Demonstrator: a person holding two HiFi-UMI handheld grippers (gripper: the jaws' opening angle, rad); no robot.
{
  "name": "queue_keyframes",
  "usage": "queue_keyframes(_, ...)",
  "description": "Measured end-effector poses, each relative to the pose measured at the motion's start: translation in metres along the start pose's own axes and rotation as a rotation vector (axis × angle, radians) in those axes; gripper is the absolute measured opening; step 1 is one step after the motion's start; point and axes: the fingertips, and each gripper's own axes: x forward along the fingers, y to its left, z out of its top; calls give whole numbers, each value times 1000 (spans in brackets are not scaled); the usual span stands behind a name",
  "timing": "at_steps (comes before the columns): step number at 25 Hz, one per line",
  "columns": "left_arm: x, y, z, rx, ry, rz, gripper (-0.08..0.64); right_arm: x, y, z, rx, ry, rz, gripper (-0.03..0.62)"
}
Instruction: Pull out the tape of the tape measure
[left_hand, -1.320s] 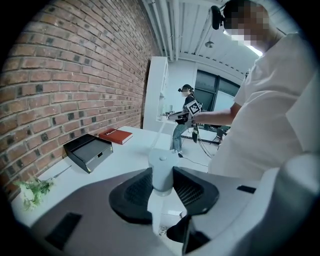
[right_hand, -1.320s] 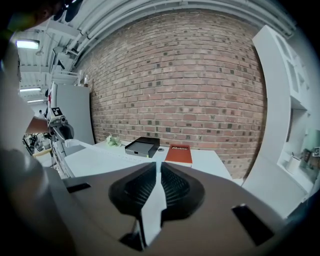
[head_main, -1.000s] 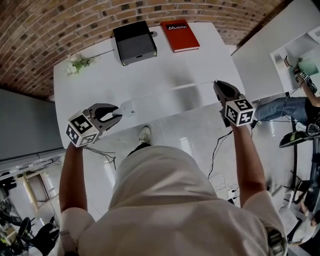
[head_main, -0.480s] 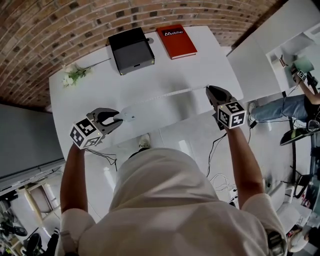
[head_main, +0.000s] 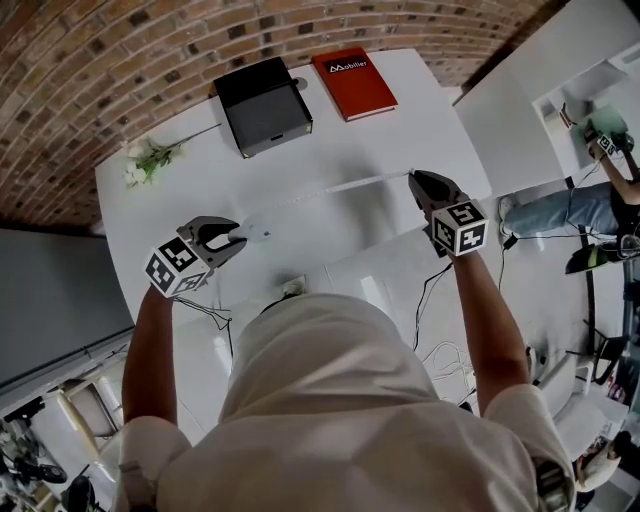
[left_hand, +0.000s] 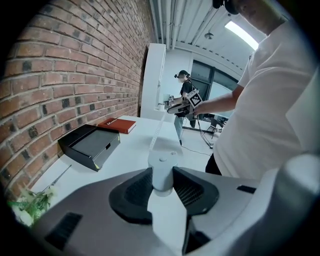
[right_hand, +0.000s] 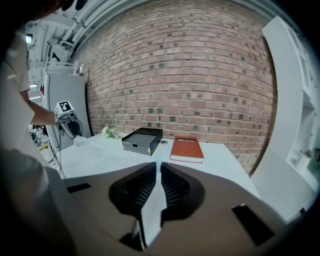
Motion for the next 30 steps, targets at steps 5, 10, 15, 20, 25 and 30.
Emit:
queue_keyframes(5,4,18,-9,0,27,6,121,21,1,-2,-7,16,6,35)
queue_keyframes(10,10,34,-23,-11,56,1,122,49,0,-7,-8,37,25,35)
queue_keyframes(15,18,51,-32,-26,82,4,121,78,-3,-16,-2,64,42,35)
queue_keyframes(20,24,67,-40,-58,96,11,122,105,-7,-28,0,99,56,35)
queue_keyframes(25,38,92,-50,-75,109,37,122,137,-12,-39,-28,132,65,35)
queue_keyframes(30,50,112,-66,-96,130,49,123,165,-13,-52,-46,159,82,35)
